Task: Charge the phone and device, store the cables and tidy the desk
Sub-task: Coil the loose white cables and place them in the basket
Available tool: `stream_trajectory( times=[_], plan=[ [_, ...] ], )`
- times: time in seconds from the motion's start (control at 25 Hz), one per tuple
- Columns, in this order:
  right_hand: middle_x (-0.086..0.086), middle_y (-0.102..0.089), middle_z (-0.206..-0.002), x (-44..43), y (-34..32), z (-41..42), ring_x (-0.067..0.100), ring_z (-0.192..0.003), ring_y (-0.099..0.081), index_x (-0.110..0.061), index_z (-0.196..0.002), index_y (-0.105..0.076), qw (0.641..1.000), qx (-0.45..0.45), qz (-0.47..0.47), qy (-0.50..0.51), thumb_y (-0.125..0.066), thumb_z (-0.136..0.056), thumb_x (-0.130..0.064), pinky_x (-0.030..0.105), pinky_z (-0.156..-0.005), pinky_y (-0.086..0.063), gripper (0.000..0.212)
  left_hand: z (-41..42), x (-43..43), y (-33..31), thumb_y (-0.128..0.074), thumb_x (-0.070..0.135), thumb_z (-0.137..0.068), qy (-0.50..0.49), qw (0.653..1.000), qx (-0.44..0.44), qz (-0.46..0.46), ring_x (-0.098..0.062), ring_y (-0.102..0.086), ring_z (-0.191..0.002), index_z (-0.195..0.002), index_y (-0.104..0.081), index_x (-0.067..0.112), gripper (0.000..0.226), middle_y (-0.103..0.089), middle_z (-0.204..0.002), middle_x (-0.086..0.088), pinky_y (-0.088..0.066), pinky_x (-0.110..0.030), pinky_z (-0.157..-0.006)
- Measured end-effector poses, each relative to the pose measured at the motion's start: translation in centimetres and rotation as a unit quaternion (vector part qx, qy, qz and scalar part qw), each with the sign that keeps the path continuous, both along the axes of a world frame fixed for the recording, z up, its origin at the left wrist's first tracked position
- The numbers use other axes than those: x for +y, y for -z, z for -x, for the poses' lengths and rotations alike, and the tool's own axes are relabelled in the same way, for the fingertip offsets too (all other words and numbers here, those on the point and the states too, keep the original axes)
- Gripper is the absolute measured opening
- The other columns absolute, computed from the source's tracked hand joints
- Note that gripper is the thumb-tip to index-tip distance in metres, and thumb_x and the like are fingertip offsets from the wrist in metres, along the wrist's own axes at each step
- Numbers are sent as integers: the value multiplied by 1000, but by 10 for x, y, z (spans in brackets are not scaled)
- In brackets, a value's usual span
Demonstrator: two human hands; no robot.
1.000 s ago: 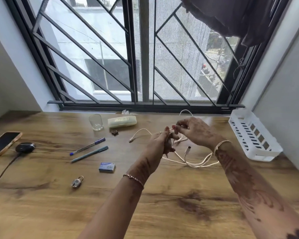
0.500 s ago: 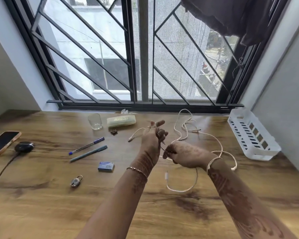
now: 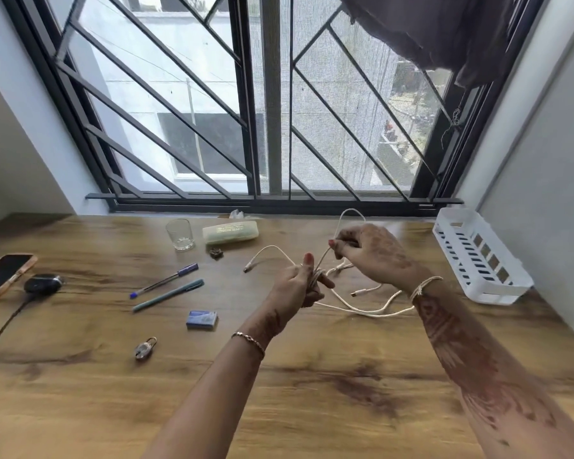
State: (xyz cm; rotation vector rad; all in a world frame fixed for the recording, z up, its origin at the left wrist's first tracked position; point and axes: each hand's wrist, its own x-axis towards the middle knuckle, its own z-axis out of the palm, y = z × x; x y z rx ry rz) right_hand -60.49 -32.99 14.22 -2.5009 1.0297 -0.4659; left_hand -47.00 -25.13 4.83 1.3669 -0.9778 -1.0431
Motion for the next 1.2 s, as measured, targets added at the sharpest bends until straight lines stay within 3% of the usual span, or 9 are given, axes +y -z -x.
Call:
stream_trajectory(
  times=[0.12,0.28,0.48,0.68,0.8,0.88,0.96,1.08,1.2],
  plan=[
    [-5,-63,-64,-6,24,-8,11,-62,-59,-27,-69,-63,999,-18,24,45,-57,-90,-43,21,-66,-39,27,3,2,-9,-22,45,-102,22,990,138,15,-4,-32,-32,-75,-60,5,60,-33,-37,8,-40,-27,-61],
    [5,-63,-72,13,57,-18,24,-75,-63,-21,-79,-67,998,8,45,39,-49,-95,-31,33,-73,-48,25,-2,-1,-21,-22,40,-103,-19,935,349,56,-7,-21,-32,-70,-53,8,55,-24,-35,8,-39,-18,-45],
    [10,-67,-92,43,74,-24,32,-88,-63,-26,-106,-58,994,77,81,-3,-37,-100,-25,35,-70,-45,22,-9,1,-24,-21,39,-103,-64,889,445,87,-10,-38,-36,-80,-53,9,49,-26,-38,6,-45,-17,-46],
    [5,-66,-105,58,66,-22,28,-101,-60,-22,-110,-62,985,164,31,-42,-40,-97,-23,32,-82,-46,25,-13,-3,-16,-25,32,-104,-135,914,367,107,-6,-42,-40,-96,-57,0,46,-38,-45,6,-48,-22,-77],
    [5,-68,-101,64,58,-21,27,-98,-62,-21,-102,-66,984,166,12,-62,-48,-94,-24,36,-85,-52,20,-14,-2,-10,-27,28,-104,-138,954,248,99,-10,-48,-53,-95,-56,1,40,-46,-57,-1,-42,-19,-61],
    [3,-68,-93,64,43,-18,24,-91,-64,-23,-98,-67,989,137,13,-50,-53,-92,-32,37,-83,-53,17,-13,0,-1,-30,26,-104,-120,985,94,80,-11,-45,-52,-97,-55,-1,37,-47,-61,-3,-38,-19,-51],
    [0,-70,-82,58,28,-13,19,-80,-66,-25,-92,-71,994,98,27,-44,-61,-88,-35,33,-78,-55,15,-10,3,7,-32,27,-103,-83,995,-16,58,-8,-46,-49,-96,-56,-2,39,-49,-60,-2,-39,-19,-48],
    [-5,-71,-70,46,12,-6,7,-62,-65,-25,-78,-71,998,38,24,-32,-69,-82,-33,19,-69,-54,9,-4,10,8,-29,39,-101,-1,997,-62,45,-9,-43,-44,-84,-54,-1,50,-47,-56,-6,-37,-22,-46],
    [-5,-70,-62,30,15,-4,2,-53,-64,-24,-70,-67,992,-88,-84,-43,-75,-79,-24,15,-58,-49,12,2,18,0,-24,49,-99,48,998,-29,21,-9,-41,-43,-83,-58,3,60,-46,-59,-11,-34,-19,-42]
  ],
)
